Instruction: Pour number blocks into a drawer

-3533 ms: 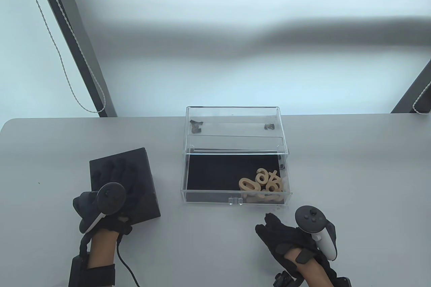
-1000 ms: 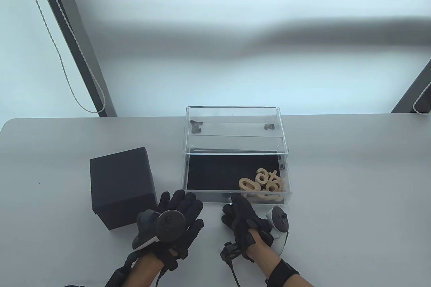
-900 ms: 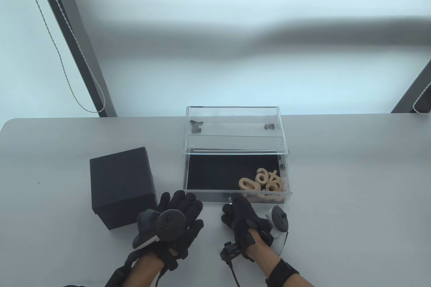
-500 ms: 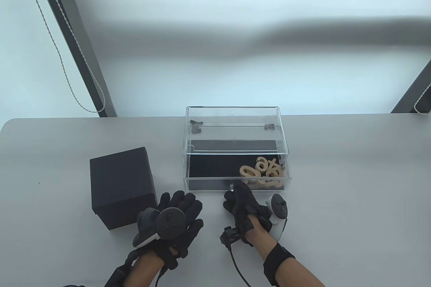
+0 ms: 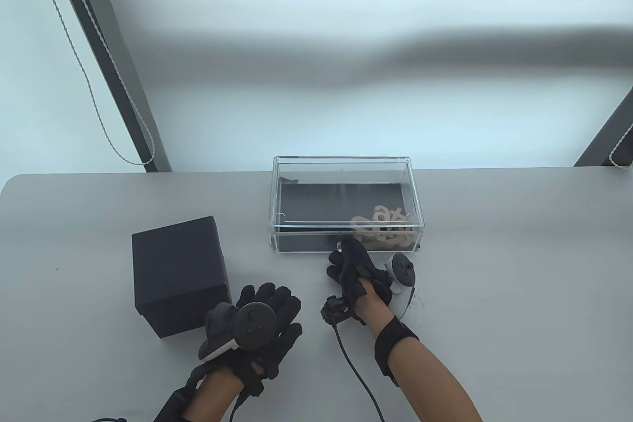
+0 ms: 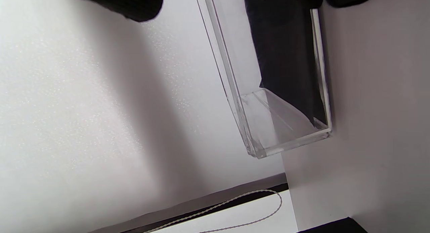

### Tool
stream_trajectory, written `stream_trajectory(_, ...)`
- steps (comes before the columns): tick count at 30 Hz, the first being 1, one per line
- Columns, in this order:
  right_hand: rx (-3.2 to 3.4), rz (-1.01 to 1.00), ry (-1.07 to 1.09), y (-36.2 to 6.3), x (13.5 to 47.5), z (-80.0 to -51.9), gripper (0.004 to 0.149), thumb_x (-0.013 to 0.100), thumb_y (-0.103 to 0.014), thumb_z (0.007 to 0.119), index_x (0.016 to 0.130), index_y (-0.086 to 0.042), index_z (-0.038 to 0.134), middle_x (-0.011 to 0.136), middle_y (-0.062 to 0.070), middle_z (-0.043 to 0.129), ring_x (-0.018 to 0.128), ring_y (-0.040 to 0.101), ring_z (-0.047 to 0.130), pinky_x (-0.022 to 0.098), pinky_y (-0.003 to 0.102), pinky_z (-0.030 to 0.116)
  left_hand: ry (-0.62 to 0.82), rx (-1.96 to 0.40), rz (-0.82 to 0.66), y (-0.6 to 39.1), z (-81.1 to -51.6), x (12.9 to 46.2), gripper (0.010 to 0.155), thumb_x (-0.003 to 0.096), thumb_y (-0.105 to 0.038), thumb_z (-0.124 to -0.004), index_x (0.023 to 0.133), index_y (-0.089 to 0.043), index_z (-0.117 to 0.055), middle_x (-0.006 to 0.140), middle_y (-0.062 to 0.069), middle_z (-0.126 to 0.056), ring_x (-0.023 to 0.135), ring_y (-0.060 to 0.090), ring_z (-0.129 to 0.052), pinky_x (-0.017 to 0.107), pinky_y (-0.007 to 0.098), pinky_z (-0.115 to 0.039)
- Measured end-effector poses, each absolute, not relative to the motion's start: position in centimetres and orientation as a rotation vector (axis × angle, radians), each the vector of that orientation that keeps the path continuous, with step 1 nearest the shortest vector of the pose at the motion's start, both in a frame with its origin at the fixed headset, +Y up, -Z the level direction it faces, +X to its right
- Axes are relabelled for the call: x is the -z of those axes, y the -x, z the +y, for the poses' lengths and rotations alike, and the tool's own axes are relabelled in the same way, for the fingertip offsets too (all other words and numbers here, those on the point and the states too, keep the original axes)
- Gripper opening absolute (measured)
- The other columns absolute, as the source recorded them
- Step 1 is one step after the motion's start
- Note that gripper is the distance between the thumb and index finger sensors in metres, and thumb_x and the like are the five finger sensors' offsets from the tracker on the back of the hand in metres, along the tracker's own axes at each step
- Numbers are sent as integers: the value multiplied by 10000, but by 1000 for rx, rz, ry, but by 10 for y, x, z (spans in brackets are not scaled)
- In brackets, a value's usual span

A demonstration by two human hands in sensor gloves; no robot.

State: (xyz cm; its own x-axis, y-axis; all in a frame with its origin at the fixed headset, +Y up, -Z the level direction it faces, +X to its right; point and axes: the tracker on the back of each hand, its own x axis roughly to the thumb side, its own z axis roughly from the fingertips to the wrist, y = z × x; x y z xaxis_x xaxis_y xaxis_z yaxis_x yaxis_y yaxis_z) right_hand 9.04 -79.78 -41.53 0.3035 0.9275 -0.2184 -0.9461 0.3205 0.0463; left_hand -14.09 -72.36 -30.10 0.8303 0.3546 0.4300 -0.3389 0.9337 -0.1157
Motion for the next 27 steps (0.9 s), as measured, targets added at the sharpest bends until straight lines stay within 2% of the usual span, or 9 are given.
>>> stream_trajectory(18,-1244,238,80,-94,422,-801,828,524,-538,623,1004,15,236,970,427,133,917,641,384,644,720,464,53,-364,-452,143,-726,300,673,464,-599,-620,1015,-218,-688,1152,132,-668,1065,413,-534,763,646,-305)
stream_trajectory(27,-1237,245,74,-96,411,-794,825,519,-530,628,1010,5,237,968,430,149,902,648,400,647,704,480,51,-365,-452,144,-727,300,673,463,-599,-621,1014,-218,-689,1151,129,-670,1063,413,-539,763,647,-309)
